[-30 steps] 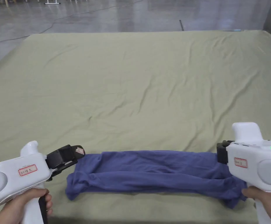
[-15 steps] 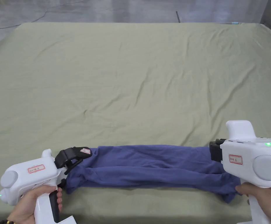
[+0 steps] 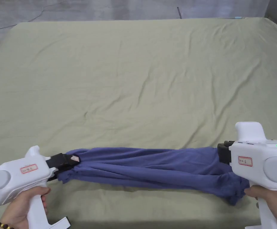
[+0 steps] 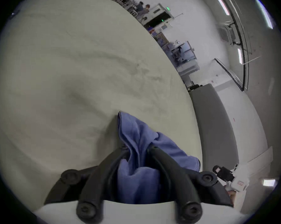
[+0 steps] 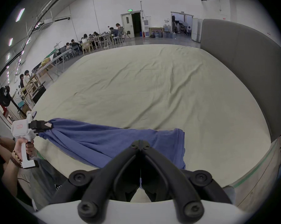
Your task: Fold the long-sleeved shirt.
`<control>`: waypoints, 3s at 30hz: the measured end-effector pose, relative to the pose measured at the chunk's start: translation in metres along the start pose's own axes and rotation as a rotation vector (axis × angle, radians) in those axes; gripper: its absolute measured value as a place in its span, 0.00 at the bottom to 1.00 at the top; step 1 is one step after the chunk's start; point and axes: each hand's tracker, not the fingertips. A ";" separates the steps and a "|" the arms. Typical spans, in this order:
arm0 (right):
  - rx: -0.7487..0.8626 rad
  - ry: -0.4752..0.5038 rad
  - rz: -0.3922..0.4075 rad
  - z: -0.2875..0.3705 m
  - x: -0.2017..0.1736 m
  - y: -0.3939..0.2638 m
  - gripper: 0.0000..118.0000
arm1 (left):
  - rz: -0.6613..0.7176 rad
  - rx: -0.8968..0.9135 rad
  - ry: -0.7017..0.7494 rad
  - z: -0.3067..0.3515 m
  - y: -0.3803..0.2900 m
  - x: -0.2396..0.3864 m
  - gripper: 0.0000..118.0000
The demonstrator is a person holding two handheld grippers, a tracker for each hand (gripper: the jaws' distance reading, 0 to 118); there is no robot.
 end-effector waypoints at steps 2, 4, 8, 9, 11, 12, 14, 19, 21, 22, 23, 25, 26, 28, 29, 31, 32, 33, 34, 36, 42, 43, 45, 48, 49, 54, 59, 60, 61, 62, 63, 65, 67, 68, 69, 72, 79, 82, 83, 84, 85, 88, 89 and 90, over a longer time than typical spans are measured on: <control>0.000 0.003 -0.002 -0.001 0.001 0.000 0.02 | 0.001 0.027 0.020 0.014 0.006 -0.006 0.11; 0.001 0.001 -0.004 -0.001 0.002 -0.001 0.02 | 0.000 0.067 0.044 0.030 0.014 -0.016 0.11; -0.001 0.001 -0.002 -0.002 0.002 0.000 0.02 | 0.051 0.186 0.131 0.063 0.029 -0.037 0.11; -0.002 0.003 0.001 -0.002 0.001 0.000 0.02 | 0.054 0.175 0.127 0.069 0.032 -0.041 0.11; 0.000 0.009 0.001 -0.003 0.000 0.000 0.02 | 0.068 0.171 0.059 0.074 0.032 -0.043 0.11; 0.002 0.012 -0.004 -0.004 0.000 0.000 0.02 | 0.066 0.157 0.035 0.075 0.030 -0.038 0.11; 0.001 0.015 -0.007 -0.006 0.001 0.000 0.02 | 0.025 0.161 0.001 0.072 0.025 -0.019 0.11; 0.004 0.017 -0.005 -0.005 0.002 -0.001 0.02 | -0.059 0.088 -0.244 0.057 0.000 0.058 0.11; 0.007 0.016 -0.012 -0.004 0.005 -0.002 0.02 | -0.105 0.057 -0.303 0.046 -0.014 0.095 0.11; 0.009 0.014 -0.014 0.000 0.005 -0.002 0.02 | -0.138 0.021 -0.334 0.037 -0.021 0.114 0.11; 0.010 0.012 -0.016 0.002 0.005 -0.002 0.02 | -0.156 0.006 -0.347 0.028 -0.028 0.128 0.11; 0.012 0.006 -0.024 0.004 0.008 -0.004 0.02 | -0.172 -0.052 -0.386 0.005 -0.043 0.158 0.11; 0.014 0.006 -0.027 0.005 0.012 -0.005 0.02 | -0.181 -0.084 -0.396 -0.007 -0.051 0.172 0.11; 0.016 0.001 -0.039 0.007 0.018 -0.007 0.02 | -0.256 -0.135 -0.394 -0.032 -0.071 0.197 0.11; 0.019 -0.002 -0.044 0.009 0.021 -0.008 0.02 | -0.285 -0.153 -0.386 -0.043 -0.080 0.207 0.11; 0.024 -0.011 -0.060 0.011 0.030 -0.011 0.02 | -0.292 -0.231 -0.344 -0.079 -0.096 0.216 0.11; 0.024 -0.018 -0.069 0.012 0.034 -0.012 0.02 | -0.271 -0.269 -0.330 -0.092 -0.103 0.218 0.11; 0.024 -0.024 -0.077 0.014 0.039 -0.014 0.02 | -0.266 -0.300 -0.326 -0.106 -0.113 0.219 0.11; 0.027 -0.029 -0.084 0.016 0.042 -0.015 0.02 | -0.256 -0.313 -0.329 -0.116 -0.120 0.219 0.11; 0.026 -0.043 -0.102 0.018 0.049 -0.017 0.02 | -0.288 -0.339 -0.315 -0.134 -0.135 0.224 0.11; 0.026 -0.058 -0.130 0.026 0.064 -0.023 0.02 | -0.220 -0.377 -0.279 -0.151 -0.140 0.218 1.00; 0.025 -0.060 -0.131 0.026 0.066 -0.023 0.02 | -0.201 -0.372 -0.333 -0.138 -0.135 0.220 1.00; 0.028 -0.064 -0.136 0.027 0.067 -0.024 0.02 | -0.205 -0.292 -0.375 -0.109 -0.124 0.215 1.00; 0.030 -0.061 -0.147 0.027 0.066 -0.024 0.02 | -0.255 -0.204 -0.348 -0.076 -0.115 0.231 0.99; 0.032 -0.057 -0.147 0.027 0.066 -0.025 0.02 | -0.270 -0.166 -0.326 -0.063 -0.112 0.232 0.88; 0.028 -0.039 -0.137 0.023 0.058 -0.025 0.02 | -0.637 0.016 0.065 -0.050 -0.145 0.237 0.00; 0.013 -0.027 -0.123 0.020 0.052 -0.027 0.02 | -0.869 0.019 0.185 -0.095 -0.213 0.234 0.00; 0.011 -0.026 -0.117 0.020 0.052 -0.027 0.02 | -0.866 -0.016 0.186 -0.109 -0.224 0.234 0.00; 0.009 -0.027 -0.114 0.020 0.051 -0.027 0.02 | -0.862 -0.031 0.186 -0.121 -0.230 0.235 0.00; 0.007 -0.027 -0.111 0.021 0.051 -0.028 0.02 | -0.861 -0.033 0.179 -0.133 -0.237 0.237 0.00; 0.007 -0.026 -0.108 0.023 0.051 -0.029 0.02 | -0.855 -0.031 0.168 -0.142 -0.244 0.242 0.00; 0.005 -0.027 -0.104 0.026 0.052 -0.030 0.02 | -0.877 -0.013 0.130 -0.158 -0.255 0.250 0.00; 0.002 -0.035 -0.103 0.029 0.055 -0.032 0.02 | -0.923 -0.037 0.096 -0.176 -0.268 0.263 0.00; -0.001 -0.038 -0.103 0.030 0.057 -0.033 0.02 | -0.934 -0.061 0.094 -0.186 -0.272 0.268 0.00; -0.002 -0.041 -0.105 0.031 0.059 -0.034 0.02 | -0.931 -0.096 0.090 -0.196 -0.277 0.273 0.00; -0.005 -0.058 -0.117 0.035 0.068 -0.037 0.02 | -0.878 -0.186 0.073 -0.221 -0.284 0.282 0.00; 0.011 0.006 -0.186 0.035 0.078 -0.035 0.02 | -0.812 -0.136 -0.049 -0.171 -0.246 0.292 0.00; -0.011 0.102 -0.214 0.021 0.065 -0.028 0.02 | -0.718 -0.071 -0.061 -0.126 -0.207 0.278 0.00; -0.012 0.134 -0.215 0.013 0.057 -0.025 0.02 | -0.682 -0.060 -0.070 -0.109 -0.190 0.270 0.00; -0.013 0.177 -0.209 0.006 0.049 -0.023 0.02 | -0.654 -0.039 -0.064 -0.094 -0.178 0.261 0.00; -0.025 0.232 -0.213 -0.002 0.042 -0.022 0.02 | -0.623 -0.019 -0.058 -0.082 -0.167 0.253 0.00; -0.084 0.390 -0.264 -0.034 0.021 -0.020 0.02 | -0.441 -0.009 -0.090 -0.049 -0.131 0.213 0.00; -0.105 0.422 -0.279 -0.044 0.015 -0.021 0.02 | -0.398 -0.001 -0.090 -0.042 -0.124 0.200 0.00; -0.132 0.439 -0.288 -0.051 0.010 -0.022 0.02 | -0.366 0.015 -0.084 -0.035 -0.118 0.187 0.00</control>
